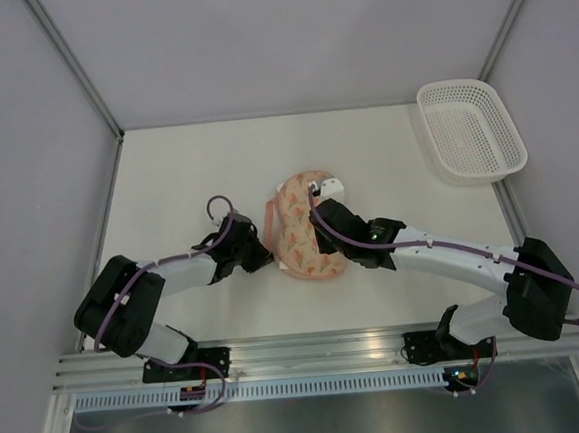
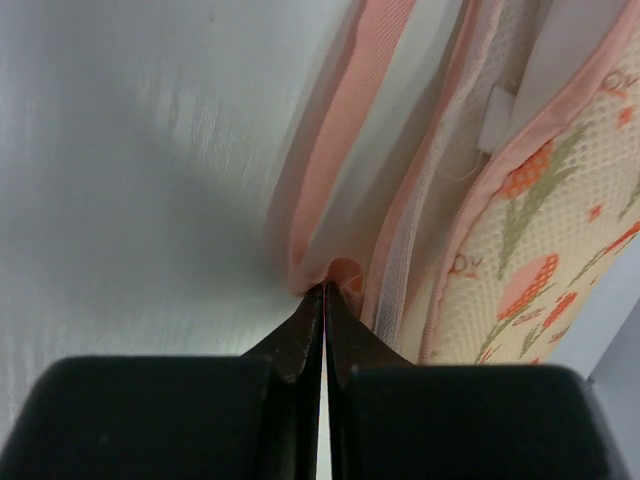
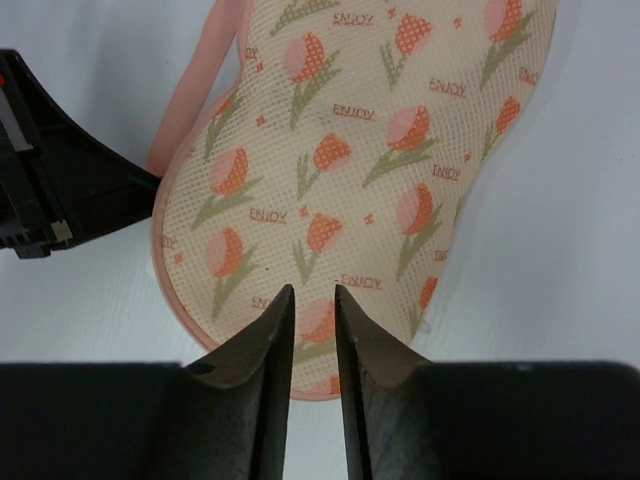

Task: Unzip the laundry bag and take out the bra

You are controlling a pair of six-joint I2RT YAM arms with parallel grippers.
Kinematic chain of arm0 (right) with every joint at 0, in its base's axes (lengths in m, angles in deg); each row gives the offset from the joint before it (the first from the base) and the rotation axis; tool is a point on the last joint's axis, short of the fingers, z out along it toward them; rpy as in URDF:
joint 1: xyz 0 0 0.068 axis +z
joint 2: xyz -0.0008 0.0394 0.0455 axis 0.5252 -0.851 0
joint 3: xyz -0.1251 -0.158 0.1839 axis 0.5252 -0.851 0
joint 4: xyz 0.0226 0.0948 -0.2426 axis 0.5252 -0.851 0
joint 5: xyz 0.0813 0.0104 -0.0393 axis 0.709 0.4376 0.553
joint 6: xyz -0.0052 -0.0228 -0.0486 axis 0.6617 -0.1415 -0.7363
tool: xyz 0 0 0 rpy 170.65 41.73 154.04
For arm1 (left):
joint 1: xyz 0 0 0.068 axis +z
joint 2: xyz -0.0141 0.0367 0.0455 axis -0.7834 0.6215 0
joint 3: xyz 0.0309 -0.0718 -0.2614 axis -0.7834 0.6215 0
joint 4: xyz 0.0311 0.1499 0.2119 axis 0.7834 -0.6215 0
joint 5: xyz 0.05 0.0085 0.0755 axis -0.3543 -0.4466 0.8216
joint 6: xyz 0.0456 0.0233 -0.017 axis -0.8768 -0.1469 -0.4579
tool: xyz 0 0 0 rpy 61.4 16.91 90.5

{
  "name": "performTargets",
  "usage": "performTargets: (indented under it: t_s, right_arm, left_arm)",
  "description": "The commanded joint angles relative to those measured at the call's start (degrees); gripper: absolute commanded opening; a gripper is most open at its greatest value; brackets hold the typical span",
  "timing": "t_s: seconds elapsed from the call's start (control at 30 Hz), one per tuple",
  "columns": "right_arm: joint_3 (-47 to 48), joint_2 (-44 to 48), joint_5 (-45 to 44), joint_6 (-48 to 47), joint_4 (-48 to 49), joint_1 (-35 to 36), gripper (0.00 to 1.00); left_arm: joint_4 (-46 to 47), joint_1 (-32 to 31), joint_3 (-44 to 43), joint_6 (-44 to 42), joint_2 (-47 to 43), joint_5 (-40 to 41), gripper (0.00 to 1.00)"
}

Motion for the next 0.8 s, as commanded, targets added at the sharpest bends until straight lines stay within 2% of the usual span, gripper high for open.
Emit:
performTargets:
  t_s: [0.0, 0.07, 0.17, 0.37, 0.53, 0.77]
  right_arm:
    - [2.8, -1.2, -1.7, 1.2, 0.6, -0.6, 0.32]
    - [4.3, -2.7, 0.6, 1.2, 0.6, -1.3, 0.39]
    - [6.7, -8.4, 4.9, 1.4, 1.4, -1.5, 0.43]
    - [9.7, -16.1, 13.0, 2.1, 5.8, -1.4, 0.46]
    - [11.6, -18.3, 15.4, 1.4, 6.4, -1.0, 0.48]
    - [13.2, -20.0, 17.5, 1.1, 7.6, -0.4, 0.46]
  left_arm:
    - [5.7, -1.2, 2.7, 5.7, 1.0, -5.2, 0.02]
    - [7.1, -2.6, 4.0, 6.4, 1.2, -5.3, 0.02]
    - [9.2, -3.2, 5.5, 7.8, 1.9, -5.4, 0.02]
    - [11.8, -3.3, 5.9, 8.6, 3.4, -6.1, 0.02]
    - [12.6, -3.3, 5.9, 8.8, 3.8, -6.3, 0.02]
    - [15.0, -3.3, 6.2, 10.0, 6.3, -7.8, 0.02]
